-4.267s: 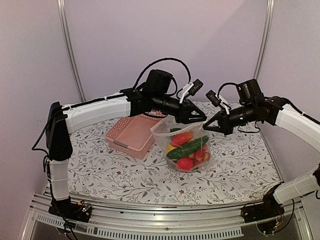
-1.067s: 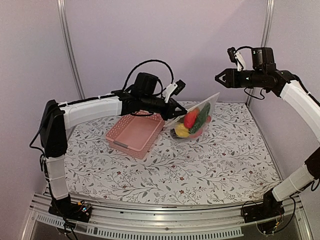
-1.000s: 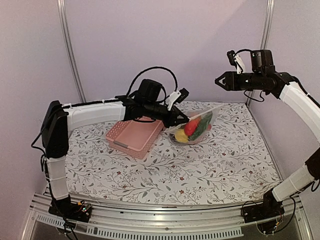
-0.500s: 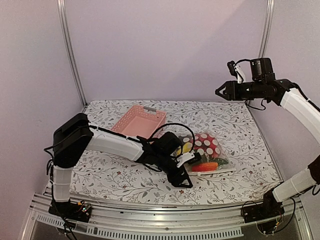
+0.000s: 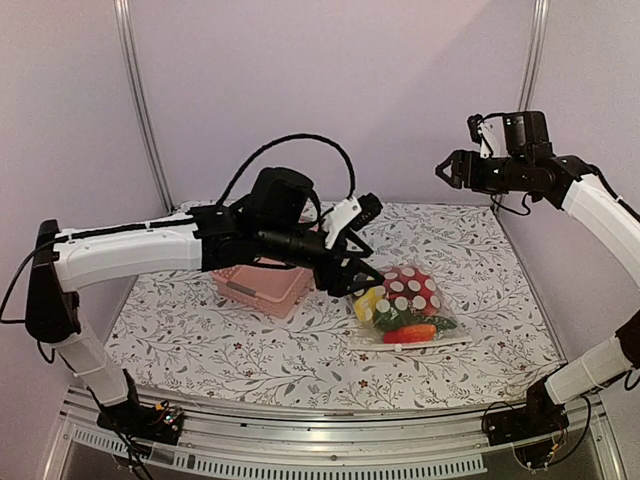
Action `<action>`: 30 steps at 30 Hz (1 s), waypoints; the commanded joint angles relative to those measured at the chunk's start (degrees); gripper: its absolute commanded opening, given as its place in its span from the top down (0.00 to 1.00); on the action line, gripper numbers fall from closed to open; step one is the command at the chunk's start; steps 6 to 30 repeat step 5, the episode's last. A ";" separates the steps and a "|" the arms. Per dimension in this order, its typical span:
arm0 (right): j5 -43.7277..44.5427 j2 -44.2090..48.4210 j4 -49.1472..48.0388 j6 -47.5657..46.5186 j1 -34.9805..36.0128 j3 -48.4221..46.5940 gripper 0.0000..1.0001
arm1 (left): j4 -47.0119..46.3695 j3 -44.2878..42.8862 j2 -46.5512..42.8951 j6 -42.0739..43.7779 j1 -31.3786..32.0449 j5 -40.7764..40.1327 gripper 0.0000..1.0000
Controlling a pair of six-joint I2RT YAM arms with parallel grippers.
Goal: Place the food in the zip-top bag and seal the zipper
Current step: Reset both arms
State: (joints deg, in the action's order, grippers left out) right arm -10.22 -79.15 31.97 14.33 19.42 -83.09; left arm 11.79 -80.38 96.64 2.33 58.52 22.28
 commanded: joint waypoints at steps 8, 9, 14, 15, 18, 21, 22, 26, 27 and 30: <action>17.37 3.55 -9.13 -3.36 -0.16 1.37 0.23 | 8.57 0.39 -9.71 -4.93 -6.72 -32.96 0.15; 17.37 3.55 -9.13 -3.36 -0.16 1.37 0.23 | 8.57 0.39 -9.71 -4.93 -6.72 -32.96 0.15; 17.37 3.55 -9.13 -3.36 -0.16 1.37 0.23 | 8.57 0.39 -9.71 -4.93 -6.72 -32.96 0.15; 17.37 3.55 -9.13 -3.36 -0.16 1.37 0.23 | 8.57 0.39 -9.71 -4.93 -6.72 -32.96 0.15; 17.37 3.55 -9.13 -3.36 -0.16 1.37 0.23 | 8.57 0.39 -9.71 -4.93 -6.72 -32.96 0.15; 17.37 3.55 -9.13 -3.36 -0.16 1.37 0.23 | 8.57 0.39 -9.71 -4.93 -6.72 -32.96 0.15; 17.37 3.55 -9.13 -3.36 -0.16 1.37 0.23 | 8.57 0.39 -9.71 -4.93 -6.72 -32.96 0.15; 17.37 3.55 -9.13 -3.36 -0.16 1.37 0.23 | 8.57 0.39 -9.71 -4.93 -6.72 -32.96 0.15; 17.37 3.55 -9.13 -3.36 -0.16 1.37 0.23 | 8.57 0.39 -9.71 -4.93 -6.72 -32.96 0.15; 17.37 3.55 -9.13 -3.36 -0.16 1.37 0.23 | 8.57 0.39 -9.71 -4.93 -6.72 -32.96 0.15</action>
